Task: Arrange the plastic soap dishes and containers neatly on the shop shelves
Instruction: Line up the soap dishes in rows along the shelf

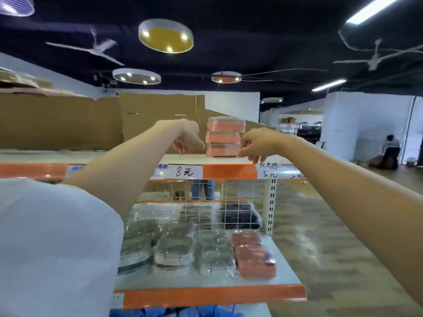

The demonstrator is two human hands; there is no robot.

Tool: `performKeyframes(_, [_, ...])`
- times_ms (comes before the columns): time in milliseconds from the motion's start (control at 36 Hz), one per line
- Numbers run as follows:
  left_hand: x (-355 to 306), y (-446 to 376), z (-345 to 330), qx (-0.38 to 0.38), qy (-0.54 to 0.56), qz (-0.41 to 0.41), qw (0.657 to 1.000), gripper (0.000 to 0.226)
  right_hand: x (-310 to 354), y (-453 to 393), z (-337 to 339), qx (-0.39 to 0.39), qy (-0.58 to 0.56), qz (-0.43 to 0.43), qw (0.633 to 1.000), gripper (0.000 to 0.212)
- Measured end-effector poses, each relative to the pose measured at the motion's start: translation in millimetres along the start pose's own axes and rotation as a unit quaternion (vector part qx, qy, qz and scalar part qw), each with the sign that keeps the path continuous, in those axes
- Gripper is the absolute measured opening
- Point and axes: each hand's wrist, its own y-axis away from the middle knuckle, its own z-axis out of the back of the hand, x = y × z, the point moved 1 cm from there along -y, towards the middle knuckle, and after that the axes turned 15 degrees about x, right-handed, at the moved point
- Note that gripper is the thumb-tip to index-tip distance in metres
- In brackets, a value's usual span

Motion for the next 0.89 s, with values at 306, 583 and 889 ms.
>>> performKeyframes(306, [44,-120,24,-0.064,-0.019,0.024,0.997,0.039,-69,-101,23,-0.050,-0.003,-0.088,0.995,0.034])
performKeyframes(583, [42,-191,47,-0.134,0.089,0.012,0.987,0.051,-115,-174,45,-0.128,-0.202,-0.130,0.962,0.040])
performKeyframes(889, [26,-217,47,-0.051,0.318,0.011,0.946,0.072,-118,-232,52,-0.138,-0.435,-0.124,0.881,0.075])
